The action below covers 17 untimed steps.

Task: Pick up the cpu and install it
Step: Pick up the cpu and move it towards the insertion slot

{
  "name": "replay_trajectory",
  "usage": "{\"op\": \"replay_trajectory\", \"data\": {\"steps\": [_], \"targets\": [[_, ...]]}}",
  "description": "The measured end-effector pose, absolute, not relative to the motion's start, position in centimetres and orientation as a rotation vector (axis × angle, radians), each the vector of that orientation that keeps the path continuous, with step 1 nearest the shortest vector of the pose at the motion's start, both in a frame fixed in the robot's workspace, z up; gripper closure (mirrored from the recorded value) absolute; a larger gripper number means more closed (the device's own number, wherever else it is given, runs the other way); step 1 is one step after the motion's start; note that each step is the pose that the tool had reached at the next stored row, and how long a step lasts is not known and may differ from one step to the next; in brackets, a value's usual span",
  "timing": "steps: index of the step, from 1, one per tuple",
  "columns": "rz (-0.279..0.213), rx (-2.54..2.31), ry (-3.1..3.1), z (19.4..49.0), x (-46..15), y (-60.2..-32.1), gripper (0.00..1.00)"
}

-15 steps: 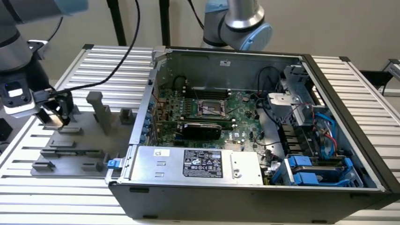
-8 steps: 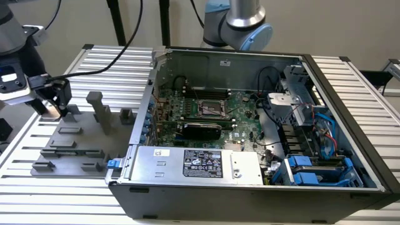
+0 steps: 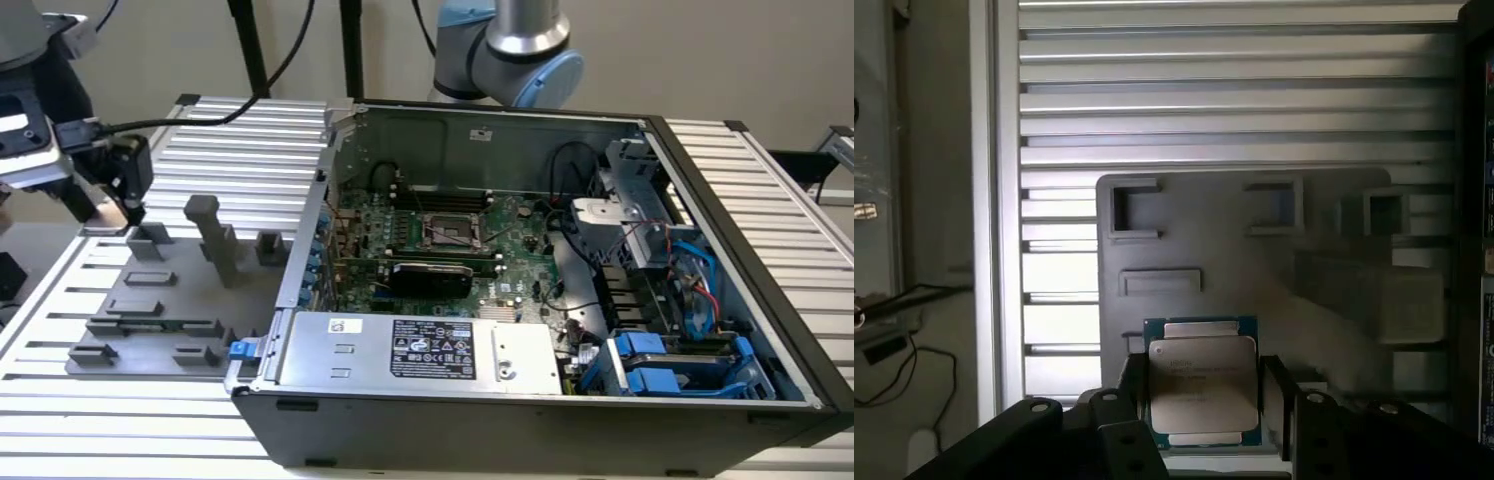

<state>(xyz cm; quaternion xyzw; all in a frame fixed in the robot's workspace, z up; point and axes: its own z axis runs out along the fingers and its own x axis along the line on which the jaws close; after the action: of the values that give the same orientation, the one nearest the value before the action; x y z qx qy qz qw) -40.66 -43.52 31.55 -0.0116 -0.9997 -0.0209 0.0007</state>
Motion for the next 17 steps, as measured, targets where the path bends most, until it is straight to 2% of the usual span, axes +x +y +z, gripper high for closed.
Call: {"op": "replay_trajectory", "data": {"steps": [17], "targets": [[-0.069,-0.011,-3.120,39.1,-34.8,-43.5,0.45]]}}
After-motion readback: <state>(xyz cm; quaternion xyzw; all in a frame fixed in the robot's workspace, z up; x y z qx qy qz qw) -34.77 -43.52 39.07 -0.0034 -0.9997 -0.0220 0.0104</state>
